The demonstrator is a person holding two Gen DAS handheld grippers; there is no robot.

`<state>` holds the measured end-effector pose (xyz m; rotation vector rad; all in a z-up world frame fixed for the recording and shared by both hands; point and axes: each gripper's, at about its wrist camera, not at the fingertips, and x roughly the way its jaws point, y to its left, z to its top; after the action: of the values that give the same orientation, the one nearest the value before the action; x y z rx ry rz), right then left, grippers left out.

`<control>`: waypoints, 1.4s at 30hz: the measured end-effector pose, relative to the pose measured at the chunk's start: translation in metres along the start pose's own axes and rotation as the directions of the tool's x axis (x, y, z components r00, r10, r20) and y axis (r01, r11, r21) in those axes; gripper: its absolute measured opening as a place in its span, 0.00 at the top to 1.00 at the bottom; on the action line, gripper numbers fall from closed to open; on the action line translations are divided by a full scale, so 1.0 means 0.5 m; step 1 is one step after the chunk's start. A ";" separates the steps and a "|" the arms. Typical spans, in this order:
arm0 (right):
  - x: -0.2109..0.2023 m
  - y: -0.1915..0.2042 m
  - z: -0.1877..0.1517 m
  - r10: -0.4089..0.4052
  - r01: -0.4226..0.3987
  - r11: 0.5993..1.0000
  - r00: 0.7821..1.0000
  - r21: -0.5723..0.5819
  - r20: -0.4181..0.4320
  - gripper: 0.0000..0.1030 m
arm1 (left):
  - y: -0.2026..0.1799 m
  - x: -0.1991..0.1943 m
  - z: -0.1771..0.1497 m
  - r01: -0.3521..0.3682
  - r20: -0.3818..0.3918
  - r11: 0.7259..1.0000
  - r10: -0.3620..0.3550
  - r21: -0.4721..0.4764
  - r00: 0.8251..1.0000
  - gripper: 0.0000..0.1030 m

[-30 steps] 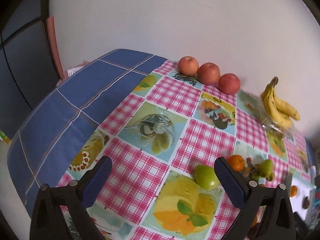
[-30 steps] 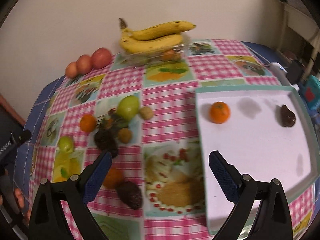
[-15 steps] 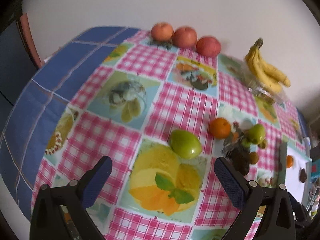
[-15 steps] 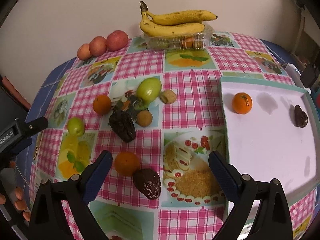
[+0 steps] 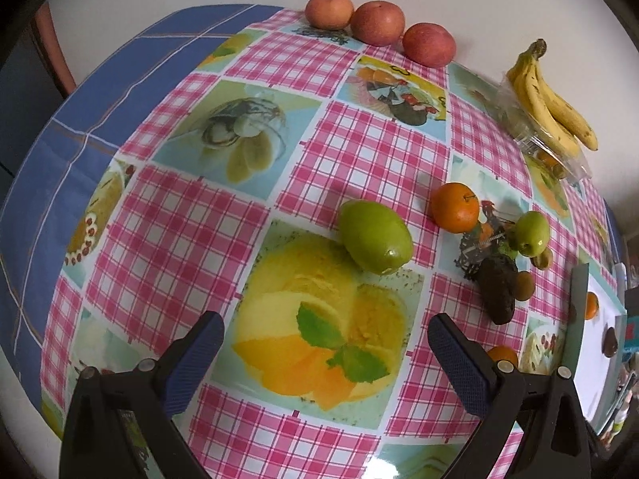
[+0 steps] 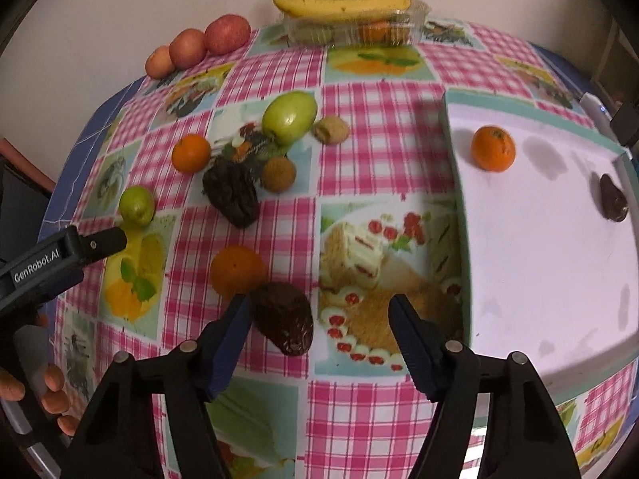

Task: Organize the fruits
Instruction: 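Grasp a green apple with left tool while right tool grasps a date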

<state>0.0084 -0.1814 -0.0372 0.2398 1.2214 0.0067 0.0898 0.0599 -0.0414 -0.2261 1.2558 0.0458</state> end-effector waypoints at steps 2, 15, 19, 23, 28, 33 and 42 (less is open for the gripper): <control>0.005 0.002 -0.003 0.014 -0.014 1.000 1.000 -0.002 -0.012 0.38 | 0.006 0.002 -0.001 -0.004 -0.005 1.000 0.004 -0.014 1.000 0.00; 0.036 0.021 -0.003 0.051 -0.052 0.998 0.997 -0.019 -0.056 0.65 | 0.029 0.001 0.013 0.044 0.031 0.995 -0.041 -0.093 0.999 0.01; 0.032 0.016 -0.002 0.047 -0.048 0.999 0.998 -0.017 -0.049 0.65 | 0.017 0.016 0.022 0.084 0.047 0.993 -0.081 -0.081 0.996 0.04; 0.031 0.007 0.005 0.023 -0.024 1.000 0.999 -0.019 -0.031 0.65 | 0.007 0.027 0.040 0.120 0.075 0.990 -0.114 -0.076 0.991 0.11; 0.034 -0.009 0.018 0.040 -0.040 0.999 0.999 0.008 -0.023 0.65 | -0.001 0.037 0.054 0.147 0.096 0.986 -0.140 -0.072 0.985 0.17; 0.026 -0.025 0.027 0.033 -0.033 0.999 0.999 0.026 -0.001 0.65 | -0.010 0.039 0.060 0.174 0.109 0.982 -0.166 -0.067 0.980 0.27; -0.004 -0.039 0.038 0.035 -0.037 0.998 0.998 0.043 0.048 0.65 | -0.005 0.047 0.061 0.198 0.110 0.977 -0.189 -0.082 0.976 0.54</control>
<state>0.0231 -0.2043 -0.0328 0.2989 1.1712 0.0060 0.1262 0.0613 -0.0542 -0.4211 1.1269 -0.0524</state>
